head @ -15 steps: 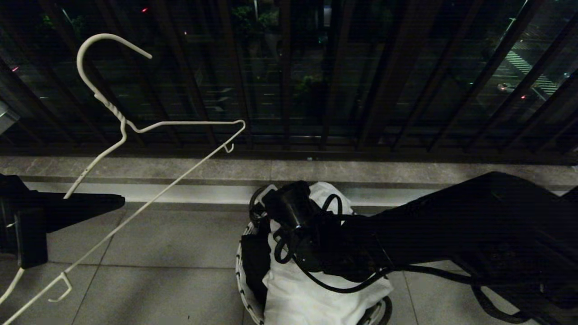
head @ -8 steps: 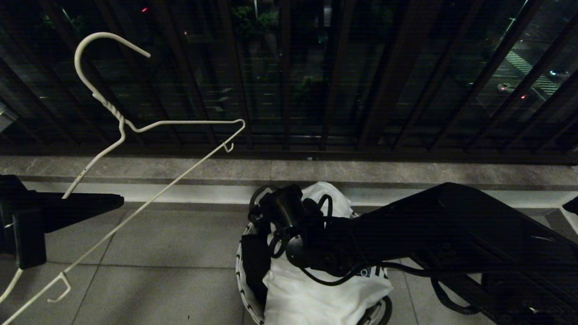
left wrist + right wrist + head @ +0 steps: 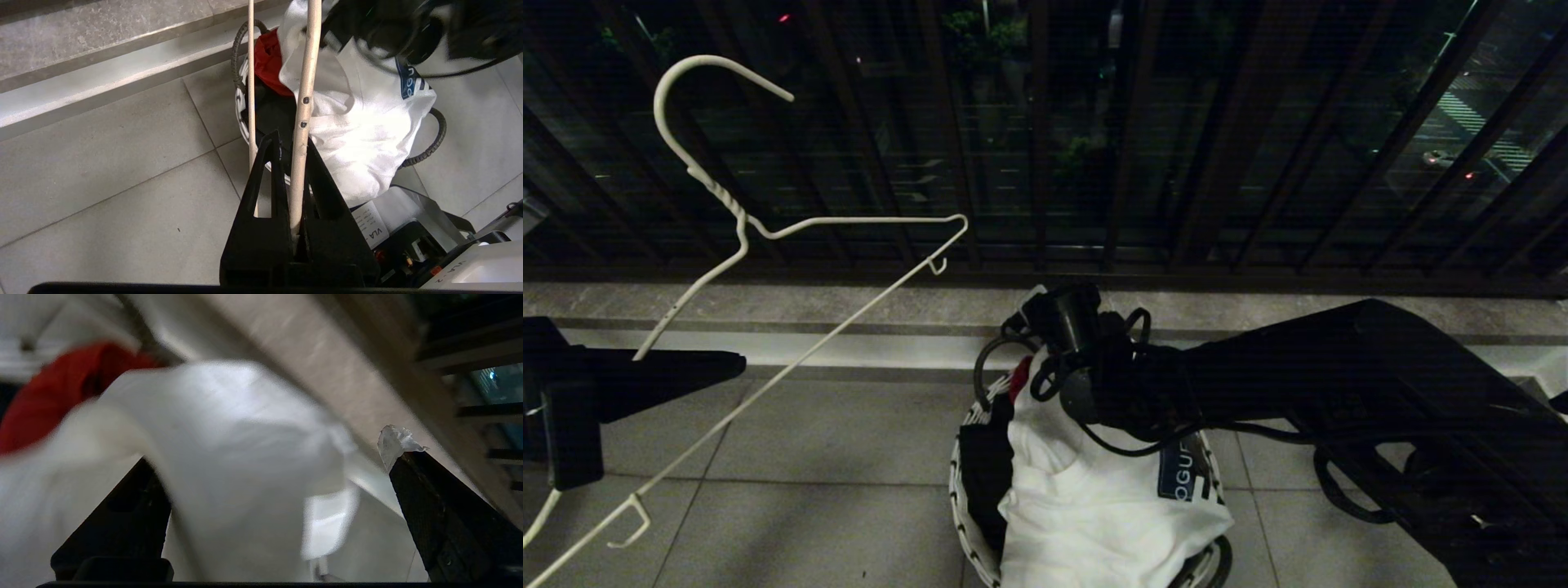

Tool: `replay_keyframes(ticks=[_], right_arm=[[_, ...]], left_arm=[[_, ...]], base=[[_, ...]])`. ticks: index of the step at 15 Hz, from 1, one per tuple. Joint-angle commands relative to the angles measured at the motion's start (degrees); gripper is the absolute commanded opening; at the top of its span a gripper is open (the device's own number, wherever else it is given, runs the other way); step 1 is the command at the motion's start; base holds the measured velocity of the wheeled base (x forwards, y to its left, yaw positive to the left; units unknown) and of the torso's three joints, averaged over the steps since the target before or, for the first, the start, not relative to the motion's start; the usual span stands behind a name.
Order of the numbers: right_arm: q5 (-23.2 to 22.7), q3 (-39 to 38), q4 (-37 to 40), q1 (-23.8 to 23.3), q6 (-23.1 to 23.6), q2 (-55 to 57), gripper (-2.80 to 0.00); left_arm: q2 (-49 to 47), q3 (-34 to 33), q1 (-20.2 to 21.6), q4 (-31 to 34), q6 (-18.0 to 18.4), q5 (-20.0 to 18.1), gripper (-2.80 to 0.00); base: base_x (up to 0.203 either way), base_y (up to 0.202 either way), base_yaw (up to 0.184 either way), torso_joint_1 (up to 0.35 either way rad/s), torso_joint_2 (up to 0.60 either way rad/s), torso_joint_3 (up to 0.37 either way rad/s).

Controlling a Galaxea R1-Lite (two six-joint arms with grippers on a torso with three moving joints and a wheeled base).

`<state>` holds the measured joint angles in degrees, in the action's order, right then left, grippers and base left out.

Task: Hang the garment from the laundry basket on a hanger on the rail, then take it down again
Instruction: Pick up clothes from the basket

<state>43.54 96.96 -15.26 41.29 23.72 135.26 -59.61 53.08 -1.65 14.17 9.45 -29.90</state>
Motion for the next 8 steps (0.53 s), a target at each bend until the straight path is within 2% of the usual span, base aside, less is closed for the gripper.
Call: replay_keyframes(ticks=[1,6,8], right_arm=[[0.22,-0.21,-0.12,-0.13,0.10,-3.06,0.00],[0.14,0.22,-1.06,0.51,0.02,1.70,0.00],[0.22,-0.57,-2.74,1.38,0.10,3.47,0.00]], left_arm=[[0.02,-0.08,-0.02,0.07,0.04,-0.16,-2.80],[-0.15,-0.19,-0.11,0.07,0.28,-0.16,-2.80],[-0.15,-0.52,-0.11,0.07,1.89,-0.16,-2.80]], base=[[0.000,0.000,0.000,0.000,0.00,0.000],[0.000,0.000,0.000,0.000,0.00,0.000],[0.000,0.000,0.000,0.000,0.00,0.000]])
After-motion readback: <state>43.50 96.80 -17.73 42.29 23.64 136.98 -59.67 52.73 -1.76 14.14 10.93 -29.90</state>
